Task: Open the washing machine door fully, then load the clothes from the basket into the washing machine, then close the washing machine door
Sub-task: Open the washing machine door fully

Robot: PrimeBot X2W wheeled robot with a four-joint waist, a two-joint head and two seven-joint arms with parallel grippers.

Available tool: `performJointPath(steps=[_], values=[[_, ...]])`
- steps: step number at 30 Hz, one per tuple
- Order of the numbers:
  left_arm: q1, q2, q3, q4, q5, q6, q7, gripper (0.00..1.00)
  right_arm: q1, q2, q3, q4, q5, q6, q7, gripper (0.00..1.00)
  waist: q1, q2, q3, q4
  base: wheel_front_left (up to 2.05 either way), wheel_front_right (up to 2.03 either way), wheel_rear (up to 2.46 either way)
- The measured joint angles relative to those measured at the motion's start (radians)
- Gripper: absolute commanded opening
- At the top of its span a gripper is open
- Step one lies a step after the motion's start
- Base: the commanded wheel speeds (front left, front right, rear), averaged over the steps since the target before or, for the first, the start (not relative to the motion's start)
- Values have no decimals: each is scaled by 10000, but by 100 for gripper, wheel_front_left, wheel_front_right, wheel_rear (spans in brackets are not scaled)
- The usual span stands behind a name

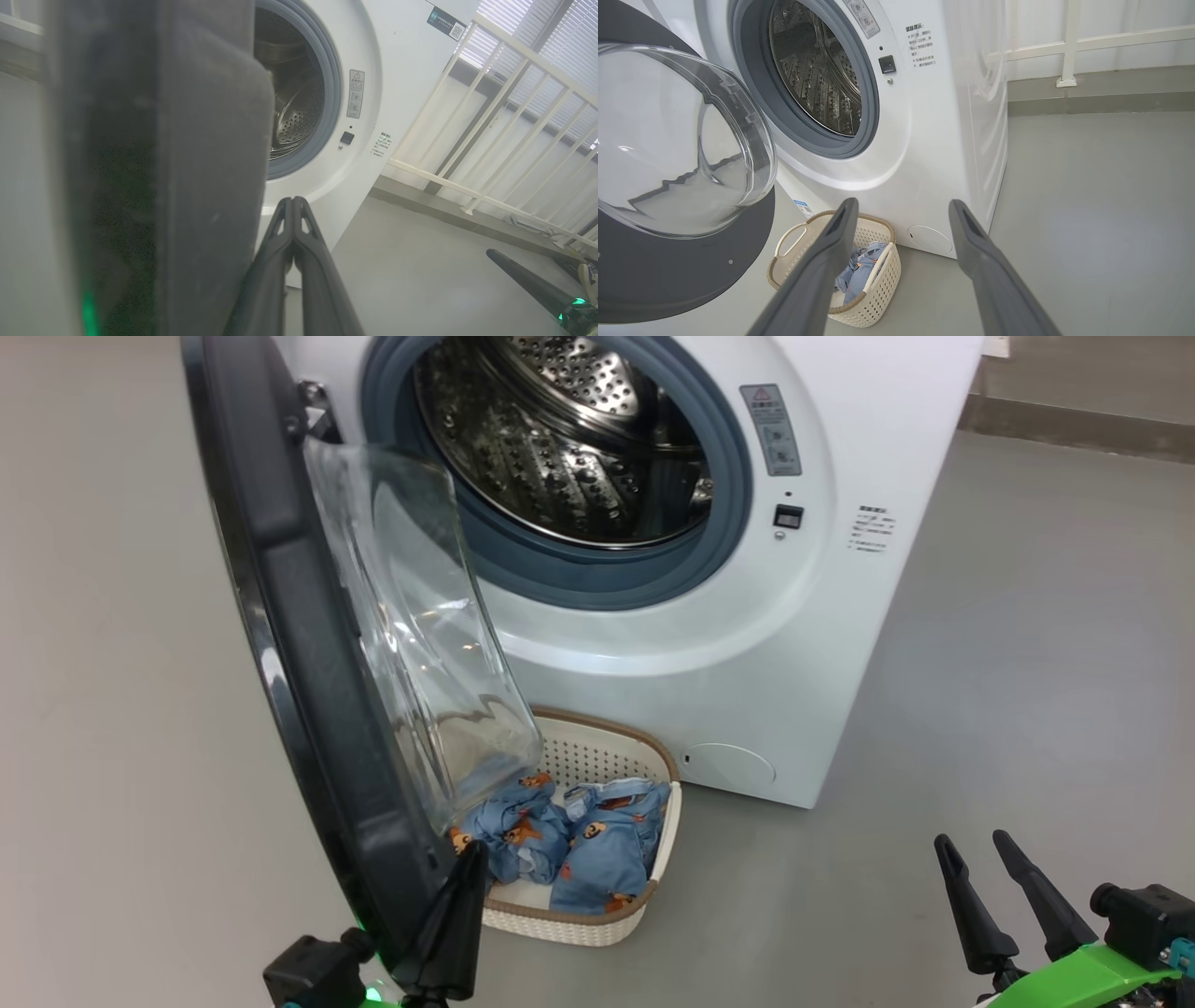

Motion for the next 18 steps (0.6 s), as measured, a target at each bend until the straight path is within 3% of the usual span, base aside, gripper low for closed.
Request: performJointPath(steps=[18], values=[[39, 25, 209, -428, 61, 426, 0, 0, -11, -2, 15, -90, -10, 0, 2, 100, 0, 0, 253, 519, 0, 0, 0]])
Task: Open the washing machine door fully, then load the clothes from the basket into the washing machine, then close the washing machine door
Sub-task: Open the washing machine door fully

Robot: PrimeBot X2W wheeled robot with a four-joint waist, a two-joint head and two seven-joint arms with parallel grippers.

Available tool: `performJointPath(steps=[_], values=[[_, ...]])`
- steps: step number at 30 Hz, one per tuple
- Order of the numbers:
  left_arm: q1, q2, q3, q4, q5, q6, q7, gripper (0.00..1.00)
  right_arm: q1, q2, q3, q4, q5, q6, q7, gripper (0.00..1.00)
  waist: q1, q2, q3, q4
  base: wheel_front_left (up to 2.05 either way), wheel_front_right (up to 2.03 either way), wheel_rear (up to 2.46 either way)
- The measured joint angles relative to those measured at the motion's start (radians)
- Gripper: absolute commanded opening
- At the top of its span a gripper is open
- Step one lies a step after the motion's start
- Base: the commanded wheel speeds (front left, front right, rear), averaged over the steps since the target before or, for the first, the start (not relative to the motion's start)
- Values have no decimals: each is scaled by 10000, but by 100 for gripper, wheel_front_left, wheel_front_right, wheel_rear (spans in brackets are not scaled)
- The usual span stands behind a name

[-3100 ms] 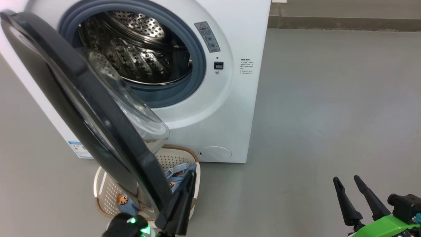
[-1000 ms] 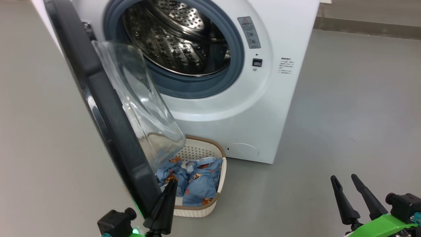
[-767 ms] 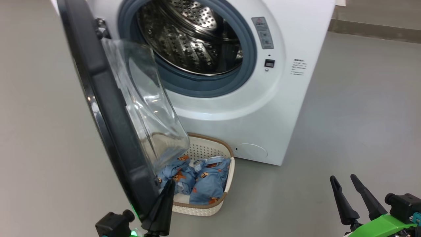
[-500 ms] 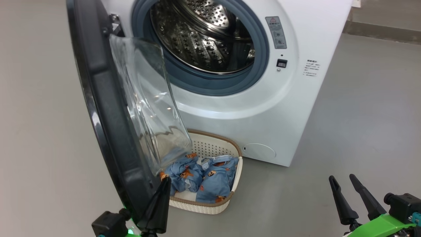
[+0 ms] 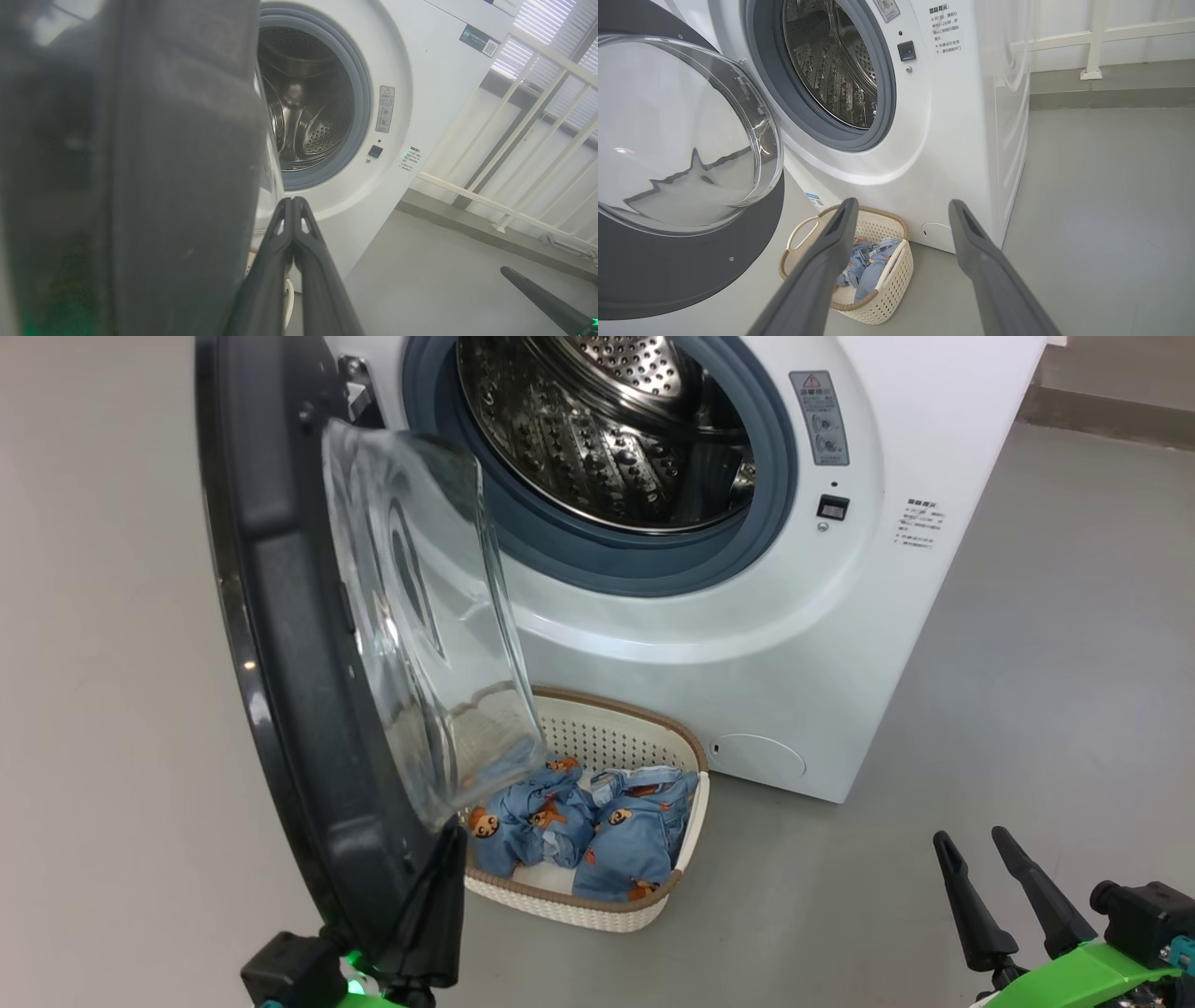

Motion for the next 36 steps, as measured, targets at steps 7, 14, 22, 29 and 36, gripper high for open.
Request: performJointPath(steps=[7, 14, 22, 29, 36], values=[[0, 44, 75, -217, 4, 151, 0, 0, -30, -4, -17, -36, -6, 0, 0, 100, 0, 0, 100, 57, 0, 0, 0], [2, 56, 105, -470, 73, 364, 36, 0, -55, -4, -13, -52, -6, 0, -2, 100, 0, 0, 173, 74, 0, 0, 0], [32, 134, 257, -625, 71, 531, 90, 0, -230, -4, -15, -59, -8, 0, -2, 100, 0, 0, 251, 46, 0, 0, 0], [121, 198, 435, -690, 58, 633, 90, 0, -232, -6, -15, -59, -6, 0, 0, 100, 0, 0, 282, 9, 0, 0, 0], [161, 232, 571, -771, 54, 886, 104, 0, -234, -6, -25, -65, -6, 0, -2, 100, 0, 1, 299, 24, 0, 0, 0]])
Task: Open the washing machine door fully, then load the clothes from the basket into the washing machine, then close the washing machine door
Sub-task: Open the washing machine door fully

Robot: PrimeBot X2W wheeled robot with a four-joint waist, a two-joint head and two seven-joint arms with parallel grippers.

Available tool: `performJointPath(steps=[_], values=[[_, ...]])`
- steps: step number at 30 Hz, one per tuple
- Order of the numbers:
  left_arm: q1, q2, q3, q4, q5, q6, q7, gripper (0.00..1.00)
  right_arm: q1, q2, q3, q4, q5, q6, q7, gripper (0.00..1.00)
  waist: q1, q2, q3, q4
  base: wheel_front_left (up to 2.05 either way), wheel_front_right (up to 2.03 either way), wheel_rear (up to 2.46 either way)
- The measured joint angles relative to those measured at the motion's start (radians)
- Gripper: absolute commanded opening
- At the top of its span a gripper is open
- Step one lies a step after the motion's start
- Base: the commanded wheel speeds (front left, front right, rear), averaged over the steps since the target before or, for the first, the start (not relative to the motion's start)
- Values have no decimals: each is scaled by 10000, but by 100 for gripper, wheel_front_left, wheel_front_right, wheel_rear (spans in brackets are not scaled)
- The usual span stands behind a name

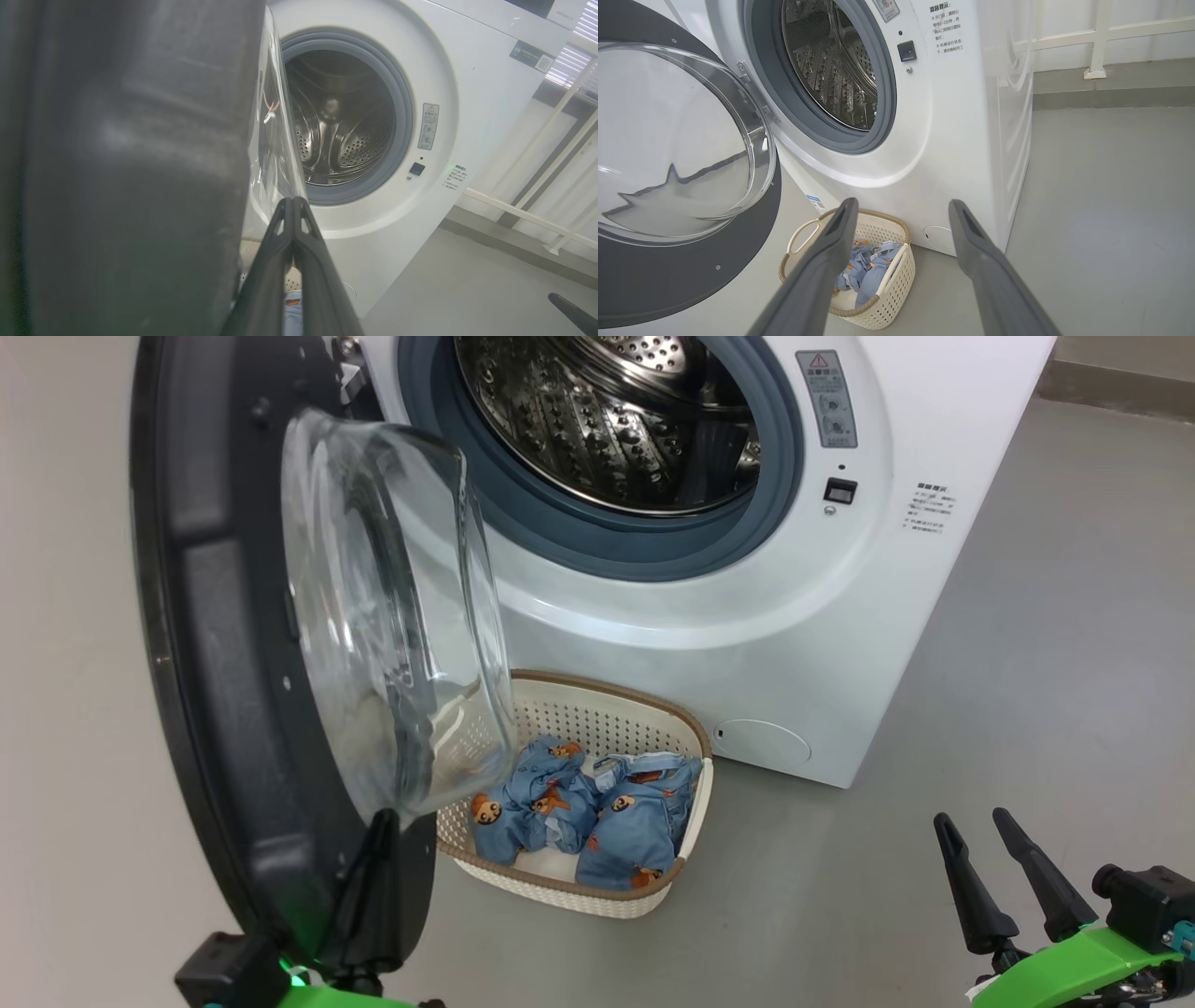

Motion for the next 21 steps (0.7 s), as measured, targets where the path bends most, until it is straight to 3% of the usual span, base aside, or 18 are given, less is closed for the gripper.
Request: performJointPath(steps=[21], values=[[284, 322, 771, -510, -171, 642, 161, 0, -11, -25, 42, -88, -27, 0, 0, 100, 0, 0, 171, 201, 0, 0, 0]])
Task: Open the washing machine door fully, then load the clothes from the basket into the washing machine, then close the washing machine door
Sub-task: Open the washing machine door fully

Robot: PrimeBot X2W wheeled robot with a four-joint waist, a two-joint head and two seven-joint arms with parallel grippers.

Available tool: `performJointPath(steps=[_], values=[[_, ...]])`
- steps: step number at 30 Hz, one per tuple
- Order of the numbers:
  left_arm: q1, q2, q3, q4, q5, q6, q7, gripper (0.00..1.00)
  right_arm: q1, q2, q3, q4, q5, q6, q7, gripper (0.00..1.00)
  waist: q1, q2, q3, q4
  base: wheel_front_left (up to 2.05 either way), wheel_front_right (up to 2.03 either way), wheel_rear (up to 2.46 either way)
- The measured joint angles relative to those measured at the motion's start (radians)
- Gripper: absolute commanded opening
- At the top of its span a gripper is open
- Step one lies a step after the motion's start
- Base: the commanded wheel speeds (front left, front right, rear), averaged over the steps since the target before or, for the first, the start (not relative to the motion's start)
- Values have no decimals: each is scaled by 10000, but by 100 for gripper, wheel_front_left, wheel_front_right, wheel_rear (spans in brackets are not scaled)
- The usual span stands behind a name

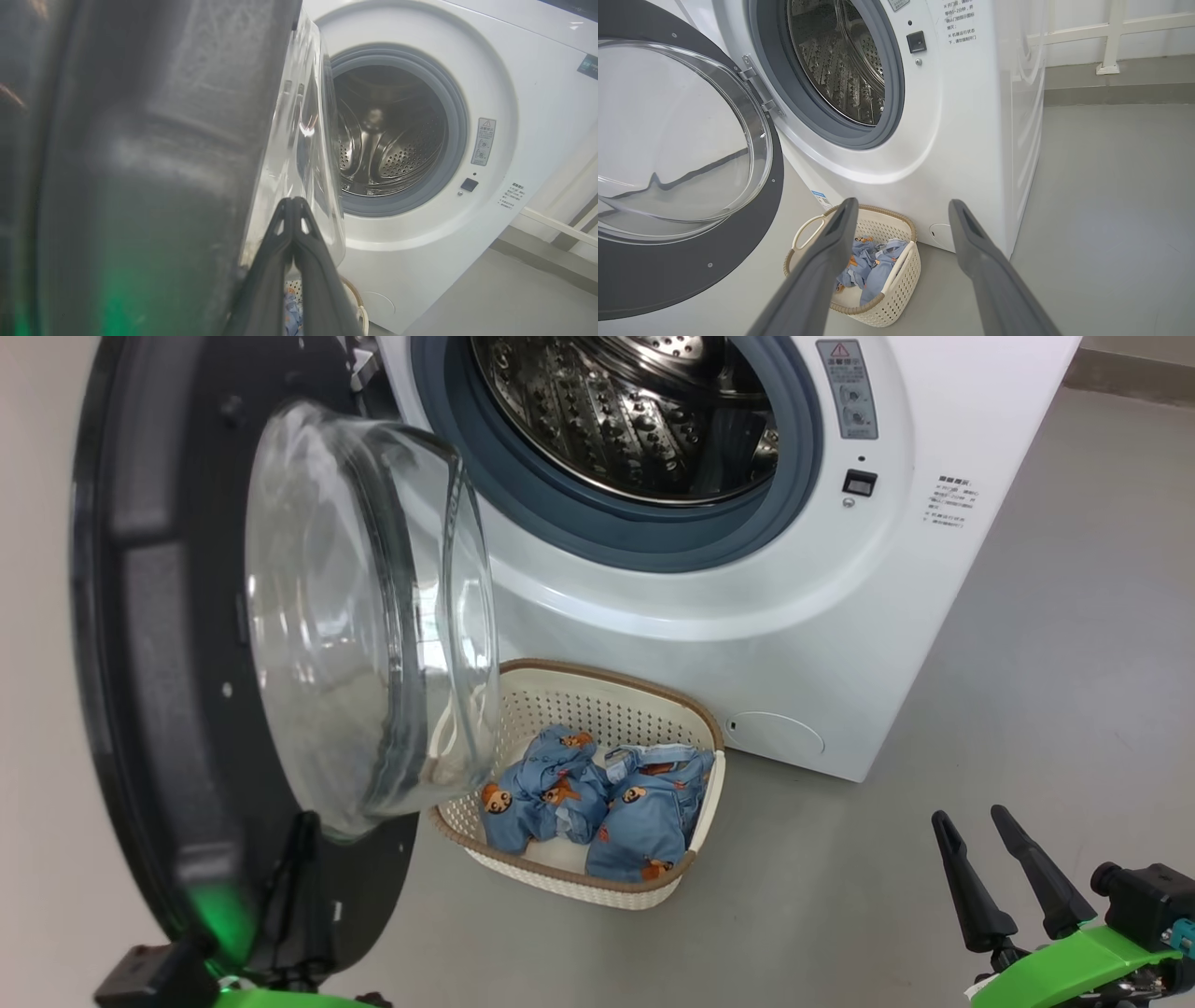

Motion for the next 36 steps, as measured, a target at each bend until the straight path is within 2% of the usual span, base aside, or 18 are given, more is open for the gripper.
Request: performJointPath(steps=[16, 36], values=[[137, 418, 1089, -19, -326, 451, 6, 0, -255, -61, 79, -25, 0, 0, 2, 100, 0, 0, 216, 10, 0, 0, 0], [-325, 918, 2217, 1193, -727, 479, -94, 0, -374, -105, 151, -25, -2, 0, 0, 100, 0, 0, 471, -63, 0, 0, 0]])
